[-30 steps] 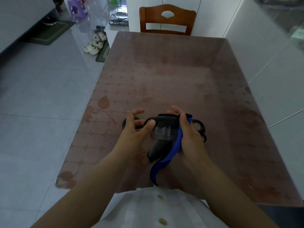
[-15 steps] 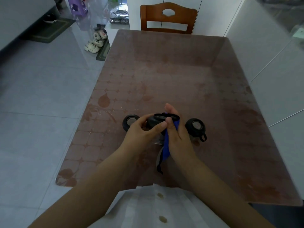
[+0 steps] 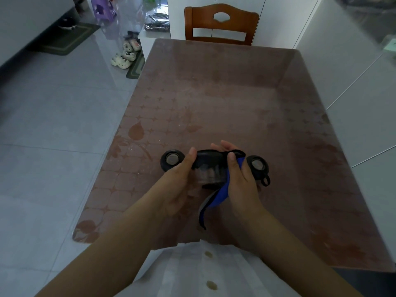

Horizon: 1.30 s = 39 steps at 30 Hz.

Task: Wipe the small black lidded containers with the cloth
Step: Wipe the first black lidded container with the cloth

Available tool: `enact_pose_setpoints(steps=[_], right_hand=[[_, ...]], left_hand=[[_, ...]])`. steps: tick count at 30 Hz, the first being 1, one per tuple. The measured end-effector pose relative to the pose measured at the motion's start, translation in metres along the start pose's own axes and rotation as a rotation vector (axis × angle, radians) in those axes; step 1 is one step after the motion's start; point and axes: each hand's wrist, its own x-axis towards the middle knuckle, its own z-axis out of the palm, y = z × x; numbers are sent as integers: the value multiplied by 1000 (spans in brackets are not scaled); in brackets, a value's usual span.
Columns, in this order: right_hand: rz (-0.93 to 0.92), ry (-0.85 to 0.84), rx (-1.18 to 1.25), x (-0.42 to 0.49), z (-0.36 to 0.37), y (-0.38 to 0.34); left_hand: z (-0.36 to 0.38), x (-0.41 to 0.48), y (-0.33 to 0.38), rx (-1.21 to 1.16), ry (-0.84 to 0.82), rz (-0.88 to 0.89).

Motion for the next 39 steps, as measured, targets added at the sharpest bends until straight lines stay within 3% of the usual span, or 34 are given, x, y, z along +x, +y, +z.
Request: enact_pose_setpoints(steps=[4, 8, 12, 17, 22, 25, 34, 39], right_hand=[[6, 36, -40, 1, 1, -1], [-6, -11, -80, 5, 1, -1], [-16, -61, -145, 7, -4, -2], [67, 33, -118, 7, -15, -14], [-106, -188, -291, 1, 2, -31], [-176, -176, -424, 5, 4, -20], [-84, -99, -77, -1, -7, -16], [-35, -62, -187, 2, -10, -23]], left_hand=[[-8, -9, 4, 298, 32, 56], [-1, -9, 8, 395, 4, 57], [-10, -6, 0, 209, -3, 56], [-14, -8, 1, 148, 53, 116], [-10, -6, -6, 149, 147, 221], [-7, -9, -6, 143, 124, 286], [-12, -9, -9, 45, -23, 281], [-14, -8, -13, -10, -96, 275]])
